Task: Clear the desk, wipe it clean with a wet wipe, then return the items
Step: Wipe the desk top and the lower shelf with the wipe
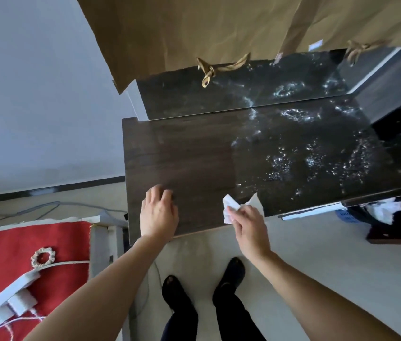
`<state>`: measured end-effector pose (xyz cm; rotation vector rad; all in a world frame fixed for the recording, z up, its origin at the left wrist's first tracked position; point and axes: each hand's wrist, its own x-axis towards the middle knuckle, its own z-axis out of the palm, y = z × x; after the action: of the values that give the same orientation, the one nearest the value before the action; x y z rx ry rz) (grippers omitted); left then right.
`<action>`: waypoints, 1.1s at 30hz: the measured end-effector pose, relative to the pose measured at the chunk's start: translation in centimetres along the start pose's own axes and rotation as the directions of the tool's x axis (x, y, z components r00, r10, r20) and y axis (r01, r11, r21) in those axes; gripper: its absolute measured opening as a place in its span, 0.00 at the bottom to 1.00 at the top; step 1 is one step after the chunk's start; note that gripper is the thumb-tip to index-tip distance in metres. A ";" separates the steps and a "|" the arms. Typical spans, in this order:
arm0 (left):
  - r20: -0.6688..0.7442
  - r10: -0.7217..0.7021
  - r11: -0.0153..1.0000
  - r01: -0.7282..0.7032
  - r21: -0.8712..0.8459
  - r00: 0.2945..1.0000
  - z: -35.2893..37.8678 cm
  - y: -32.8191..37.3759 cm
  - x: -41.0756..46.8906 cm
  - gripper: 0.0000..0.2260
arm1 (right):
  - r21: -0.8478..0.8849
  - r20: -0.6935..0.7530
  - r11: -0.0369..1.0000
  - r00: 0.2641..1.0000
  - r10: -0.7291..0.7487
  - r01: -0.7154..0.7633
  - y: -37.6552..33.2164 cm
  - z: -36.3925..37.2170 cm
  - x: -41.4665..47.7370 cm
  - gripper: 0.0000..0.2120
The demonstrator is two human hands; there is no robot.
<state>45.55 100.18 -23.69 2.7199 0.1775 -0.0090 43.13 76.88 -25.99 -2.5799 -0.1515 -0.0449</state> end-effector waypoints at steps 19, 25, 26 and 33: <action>-0.097 -0.274 0.958 0.280 0.056 0.957 6.4 2.9 1.9 0.23 | -0.036 -0.015 0.992 0.993 0.119 -0.119 5.7 -2.6 13.2 0.15; -0.105 -0.277 0.955 0.286 0.081 0.955 6.1 3.4 1.9 0.24 | 0.147 0.256 0.939 0.905 -0.340 0.311 3.0 -1.2 7.2 0.14; -0.102 -0.277 0.954 0.286 0.085 0.955 6.0 3.4 2.0 0.24 | 0.129 0.243 0.945 0.914 -0.325 0.301 3.9 -1.7 9.2 0.14; -0.077 -0.273 0.952 0.281 0.122 0.959 5.8 3.4 1.9 0.25 | -0.093 0.056 0.994 0.996 0.067 -0.062 4.8 -1.3 17.1 0.16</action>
<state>48.01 95.00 -27.68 2.8038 0.5953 -0.0214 60.65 73.79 -26.33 -2.6769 -0.0895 0.0495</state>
